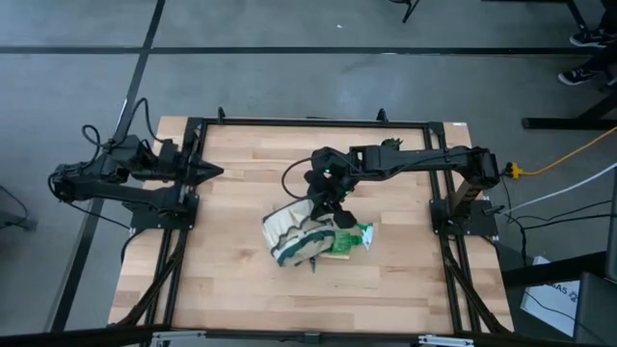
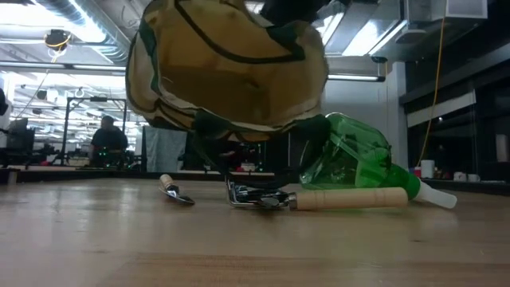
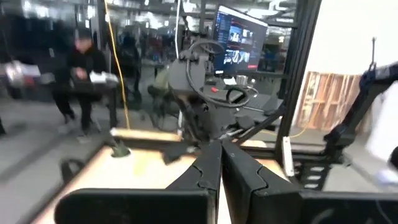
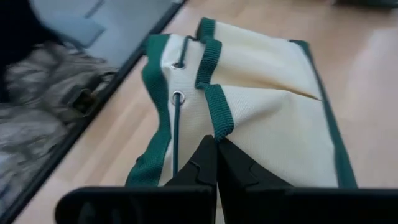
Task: Pick & Place Garden tools in Gardening bag
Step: Adjust the gardening bag
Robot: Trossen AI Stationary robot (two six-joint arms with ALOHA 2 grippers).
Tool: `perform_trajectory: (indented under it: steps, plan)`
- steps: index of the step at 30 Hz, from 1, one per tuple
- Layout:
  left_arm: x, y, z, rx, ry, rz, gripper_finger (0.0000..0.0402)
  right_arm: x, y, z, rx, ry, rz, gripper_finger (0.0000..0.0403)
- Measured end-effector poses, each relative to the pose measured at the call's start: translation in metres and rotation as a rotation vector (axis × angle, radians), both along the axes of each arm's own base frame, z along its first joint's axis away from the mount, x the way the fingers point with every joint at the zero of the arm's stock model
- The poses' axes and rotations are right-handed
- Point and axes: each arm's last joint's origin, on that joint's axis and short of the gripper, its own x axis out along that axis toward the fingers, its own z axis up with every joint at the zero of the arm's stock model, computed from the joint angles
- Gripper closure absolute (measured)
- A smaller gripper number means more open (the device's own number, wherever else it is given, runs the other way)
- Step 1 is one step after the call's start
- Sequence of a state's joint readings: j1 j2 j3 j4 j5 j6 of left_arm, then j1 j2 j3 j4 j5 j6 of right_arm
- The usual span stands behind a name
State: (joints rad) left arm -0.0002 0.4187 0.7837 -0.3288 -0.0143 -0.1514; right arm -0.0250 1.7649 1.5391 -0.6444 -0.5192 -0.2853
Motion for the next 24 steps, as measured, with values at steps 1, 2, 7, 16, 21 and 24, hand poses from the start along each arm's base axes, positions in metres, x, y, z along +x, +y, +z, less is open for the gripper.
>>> perform_trajectory:
  steps: [1,2,7,16,21,24]
  plan:
    - [0.003,0.0,-0.001,-0.035,0.018,-0.001,0.0391,0.002,-0.001,0.001,-0.003,-0.008,-0.028,0.0403]
    - [0.008,0.0,-0.003,-0.06,0.039,0.0,0.0388,0.003,-0.001,0.002,0.0,-0.016,-0.058,0.0403]
    - [0.047,-0.002,-0.017,-0.066,0.192,0.001,0.0357,0.007,-0.009,0.004,-0.025,-0.017,-0.214,0.0403]
    - [0.094,-0.005,-0.053,0.129,0.488,0.097,0.0264,0.003,-0.04,-0.001,-0.155,0.044,-0.448,0.0403]
    - [0.103,-0.009,-0.061,0.26,0.549,0.187,0.0221,0.0,-0.06,-0.001,-0.135,0.06,-0.531,0.0403]
    - [0.11,-0.013,-0.069,0.353,0.606,0.233,0.0207,0.0,-0.07,0.0,-0.123,0.048,-0.568,0.0403]
